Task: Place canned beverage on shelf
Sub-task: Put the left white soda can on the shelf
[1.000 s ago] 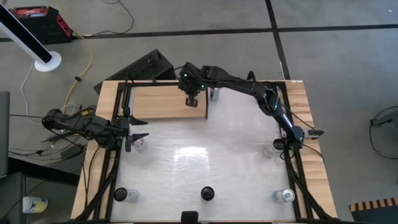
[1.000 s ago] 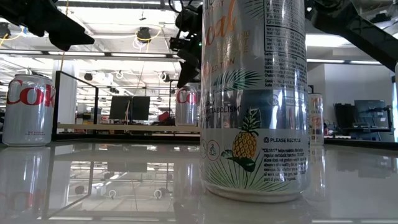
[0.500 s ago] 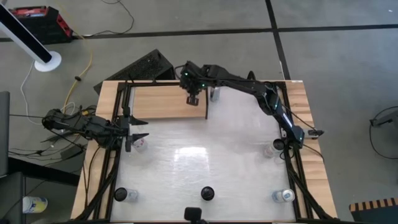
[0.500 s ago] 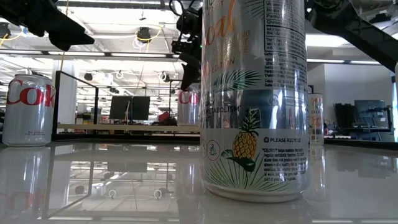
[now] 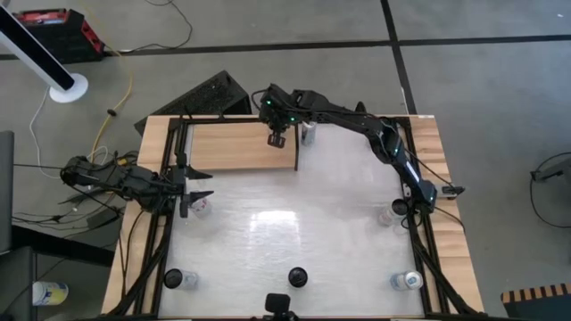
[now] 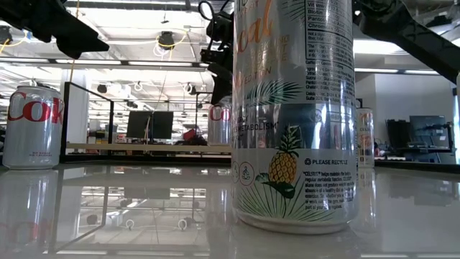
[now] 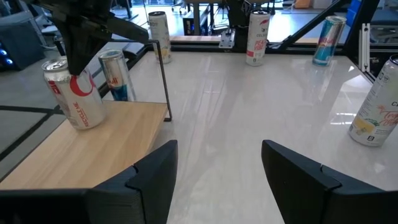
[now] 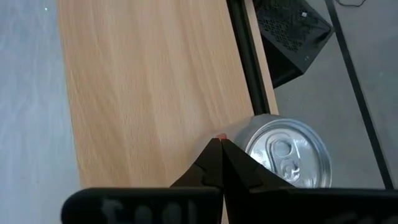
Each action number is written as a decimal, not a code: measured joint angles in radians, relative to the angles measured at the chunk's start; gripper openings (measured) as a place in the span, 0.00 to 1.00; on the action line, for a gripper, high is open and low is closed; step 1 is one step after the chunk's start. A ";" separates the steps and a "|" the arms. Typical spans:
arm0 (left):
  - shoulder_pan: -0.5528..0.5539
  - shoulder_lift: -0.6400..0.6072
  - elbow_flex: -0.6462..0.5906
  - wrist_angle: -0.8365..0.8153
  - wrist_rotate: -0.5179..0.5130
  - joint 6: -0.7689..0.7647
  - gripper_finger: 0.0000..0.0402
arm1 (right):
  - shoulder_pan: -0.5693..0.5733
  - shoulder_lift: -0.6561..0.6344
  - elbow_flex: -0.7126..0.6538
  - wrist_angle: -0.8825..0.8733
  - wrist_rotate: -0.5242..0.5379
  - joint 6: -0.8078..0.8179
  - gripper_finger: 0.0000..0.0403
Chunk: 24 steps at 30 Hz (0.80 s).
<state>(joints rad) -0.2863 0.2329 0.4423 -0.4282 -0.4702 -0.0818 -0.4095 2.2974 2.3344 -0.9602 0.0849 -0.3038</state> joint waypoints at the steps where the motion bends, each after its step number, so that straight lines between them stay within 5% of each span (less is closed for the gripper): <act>1: 0.000 0.000 0.000 0.000 0.000 0.000 0.55 | 0.000 0.000 0.000 0.006 0.000 0.000 0.05; 13: 0.000 0.000 0.000 0.000 0.000 0.000 0.55 | 0.076 -0.086 0.000 -0.037 -0.008 -0.001 0.06; 20: 0.000 0.000 0.000 -0.002 0.000 -0.023 0.55 | 0.183 -0.229 0.000 -0.232 -0.008 0.030 0.06; 24: 0.000 0.016 0.026 -0.029 0.007 -0.188 0.55 | 0.264 -0.314 0.000 -0.398 -0.008 0.134 0.07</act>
<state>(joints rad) -0.2863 0.2486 0.4679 -0.4572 -0.4629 -0.2703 -0.1459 1.9838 2.3349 -1.3577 0.0772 -0.1702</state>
